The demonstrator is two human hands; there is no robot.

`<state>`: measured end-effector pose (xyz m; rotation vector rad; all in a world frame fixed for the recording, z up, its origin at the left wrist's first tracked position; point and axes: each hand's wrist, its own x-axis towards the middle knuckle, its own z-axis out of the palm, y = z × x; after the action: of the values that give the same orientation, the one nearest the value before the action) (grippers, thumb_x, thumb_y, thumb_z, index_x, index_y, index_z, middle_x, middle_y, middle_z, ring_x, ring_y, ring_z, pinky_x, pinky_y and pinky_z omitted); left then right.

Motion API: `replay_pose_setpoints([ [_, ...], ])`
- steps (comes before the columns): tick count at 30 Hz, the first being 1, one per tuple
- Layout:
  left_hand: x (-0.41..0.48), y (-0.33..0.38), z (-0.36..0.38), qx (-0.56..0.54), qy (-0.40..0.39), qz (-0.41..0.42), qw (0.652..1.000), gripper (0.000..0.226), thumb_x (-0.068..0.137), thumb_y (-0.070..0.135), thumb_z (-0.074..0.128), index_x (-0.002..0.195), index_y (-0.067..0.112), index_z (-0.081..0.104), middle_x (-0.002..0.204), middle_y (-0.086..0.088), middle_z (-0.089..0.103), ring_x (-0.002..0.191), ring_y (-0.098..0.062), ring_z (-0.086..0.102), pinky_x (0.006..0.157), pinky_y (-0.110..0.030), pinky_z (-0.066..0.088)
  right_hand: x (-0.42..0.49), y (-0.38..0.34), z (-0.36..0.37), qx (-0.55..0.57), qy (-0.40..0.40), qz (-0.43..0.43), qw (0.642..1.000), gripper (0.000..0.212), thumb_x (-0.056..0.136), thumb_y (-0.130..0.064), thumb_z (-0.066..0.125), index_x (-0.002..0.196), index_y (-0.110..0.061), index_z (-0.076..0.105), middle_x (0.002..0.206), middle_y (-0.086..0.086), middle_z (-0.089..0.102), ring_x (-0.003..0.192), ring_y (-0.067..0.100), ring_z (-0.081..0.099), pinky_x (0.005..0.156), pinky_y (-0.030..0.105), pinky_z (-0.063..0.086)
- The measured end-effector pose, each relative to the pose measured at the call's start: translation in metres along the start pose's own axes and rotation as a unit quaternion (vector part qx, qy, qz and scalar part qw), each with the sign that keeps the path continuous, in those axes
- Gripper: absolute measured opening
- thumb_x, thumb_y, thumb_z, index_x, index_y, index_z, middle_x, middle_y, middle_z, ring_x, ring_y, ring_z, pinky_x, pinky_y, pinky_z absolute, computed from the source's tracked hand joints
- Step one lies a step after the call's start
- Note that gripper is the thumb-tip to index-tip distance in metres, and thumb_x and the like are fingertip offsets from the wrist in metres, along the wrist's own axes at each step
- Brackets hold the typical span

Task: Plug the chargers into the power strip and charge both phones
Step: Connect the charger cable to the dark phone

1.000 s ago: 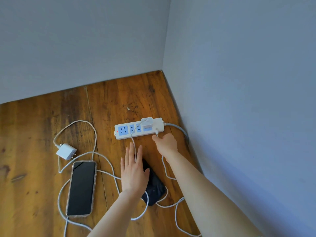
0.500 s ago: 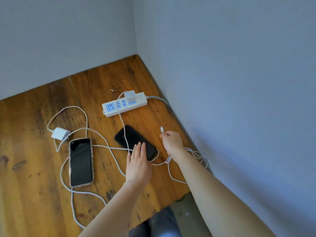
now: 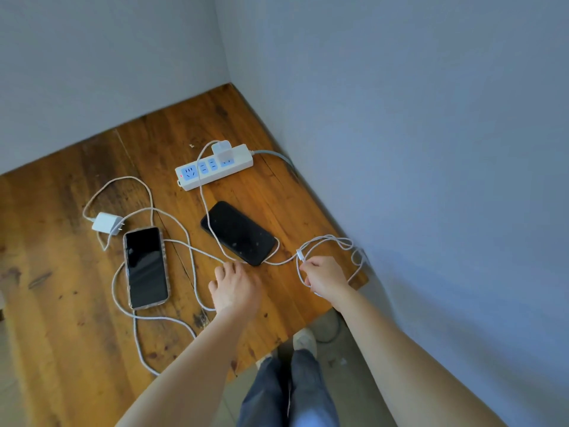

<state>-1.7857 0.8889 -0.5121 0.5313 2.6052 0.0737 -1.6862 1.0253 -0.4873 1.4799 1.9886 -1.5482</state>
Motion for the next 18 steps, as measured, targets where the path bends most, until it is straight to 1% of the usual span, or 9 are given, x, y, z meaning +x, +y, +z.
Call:
replay_pose_setpoints([
  [1, 0.007, 0.007, -0.005, -0.031, 0.002, -0.029, 0.999, 0.051, 0.094, 0.04, 0.036, 0.132, 0.008, 0.043, 0.137, -0.013, 0.044, 0.125, -0.031, 0.033, 0.1, -0.045, 0.032, 0.002, 0.001, -0.001, 0.0, 0.0, 0.001, 1.0, 0.028, 0.092, -0.02, 0.047, 0.081, -0.004, 0.067, 0.062, 0.001, 0.061, 0.053, 0.01, 0.054, 0.05, 0.023, 0.043],
  [3, 0.022, 0.022, -0.014, -0.101, -0.016, -0.118, 0.988, 0.062, 0.091, 0.05, 0.04, 0.131, 0.002, 0.042, 0.134, -0.017, 0.046, 0.124, -0.033, 0.034, 0.098, -0.044, 0.035, 0.005, 0.001, -0.004, -0.005, 0.002, -0.007, 1.0, 0.028, 0.091, -0.018, 0.046, 0.085, -0.001, 0.068, 0.063, 0.003, 0.062, 0.052, 0.011, 0.054, 0.052, 0.025, 0.045],
  [5, 0.037, 0.036, -0.018, -0.181, -0.043, -0.22, 0.958, 0.075, 0.086, 0.058, 0.049, 0.133, 0.0, 0.036, 0.133, -0.017, 0.047, 0.125, -0.033, 0.036, 0.095, -0.043, 0.039, 0.009, 0.003, -0.006, -0.014, 0.003, -0.016, 1.0, 0.029, 0.092, -0.018, 0.046, 0.089, 0.001, 0.067, 0.066, 0.007, 0.063, 0.052, 0.011, 0.053, 0.053, 0.026, 0.045],
  [7, 0.047, 0.045, -0.018, -0.259, -0.058, -0.286, 0.921, 0.085, 0.079, 0.059, 0.06, 0.134, 0.001, 0.03, 0.13, -0.017, 0.049, 0.121, -0.033, 0.043, 0.089, -0.041, 0.044, 0.01, 0.005, -0.008, -0.021, 0.002, -0.021, 1.0, 0.029, 0.093, -0.018, 0.045, 0.092, 0.002, 0.066, 0.068, 0.008, 0.063, 0.051, 0.01, 0.054, 0.052, 0.025, 0.044],
  [9, 0.052, 0.049, -0.017, -0.295, -0.06, -0.308, 0.903, 0.087, 0.075, 0.057, 0.067, 0.132, 0.004, 0.027, 0.125, -0.019, 0.052, 0.113, -0.034, 0.051, 0.079, -0.04, 0.047, 0.011, 0.009, -0.009, -0.025, 0.001, -0.023, 0.999, 0.029, 0.094, -0.02, 0.045, 0.091, -0.003, 0.068, 0.069, 0.006, 0.064, 0.055, 0.009, 0.057, 0.052, 0.022, 0.044],
  [12, 0.055, 0.051, -0.015, -0.299, -0.054, -0.315, 0.899, 0.085, 0.074, 0.055, 0.07, 0.128, 0.003, 0.03, 0.122, -0.02, 0.055, 0.108, -0.034, 0.056, 0.071, -0.038, 0.046, 0.011, 0.013, -0.013, -0.021, -0.001, -0.025, 0.999, 0.027, 0.095, -0.022, 0.046, 0.087, -0.008, 0.068, 0.069, 0.002, 0.063, 0.061, 0.011, 0.058, 0.055, 0.024, 0.046],
  [15, 0.053, 0.051, -0.015, -0.317, -0.044, -0.313, 0.894, 0.081, 0.075, 0.054, 0.07, 0.129, 0.005, 0.036, 0.12, -0.016, 0.056, 0.099, -0.031, 0.06, 0.062, -0.033, 0.045, 0.01, 0.016, -0.016, -0.028, 0.011, -0.026, 0.999, 0.029, 0.096, -0.022, 0.046, 0.085, -0.005, 0.067, 0.074, 0.009, 0.065, 0.062, 0.015, 0.058, 0.059, 0.028, 0.048],
  [16, 0.051, 0.05, -0.015, -0.331, -0.04, -0.303, 0.893, 0.076, 0.076, 0.053, 0.069, 0.129, 0.006, 0.039, 0.116, -0.014, 0.058, 0.09, -0.028, 0.061, 0.058, -0.03, 0.045, 0.009, 0.016, -0.017, -0.031, 0.018, -0.025, 0.999, 0.029, 0.096, -0.021, 0.047, 0.085, -0.004, 0.068, 0.076, 0.011, 0.066, 0.062, 0.016, 0.058, 0.058, 0.027, 0.048],
  [18, 0.048, 0.049, -0.016, -0.363, -0.019, -0.275, 0.89, 0.056, 0.082, 0.046, 0.066, 0.119, 0.009, 0.049, 0.106, -0.01, 0.062, 0.072, -0.021, 0.058, 0.05, -0.027, 0.043, 0.006, 0.015, -0.02, -0.037, 0.037, -0.023, 0.998, 0.028, 0.096, -0.018, 0.048, 0.083, -0.003, 0.068, 0.078, 0.013, 0.068, 0.059, 0.015, 0.056, 0.054, 0.025, 0.045],
])
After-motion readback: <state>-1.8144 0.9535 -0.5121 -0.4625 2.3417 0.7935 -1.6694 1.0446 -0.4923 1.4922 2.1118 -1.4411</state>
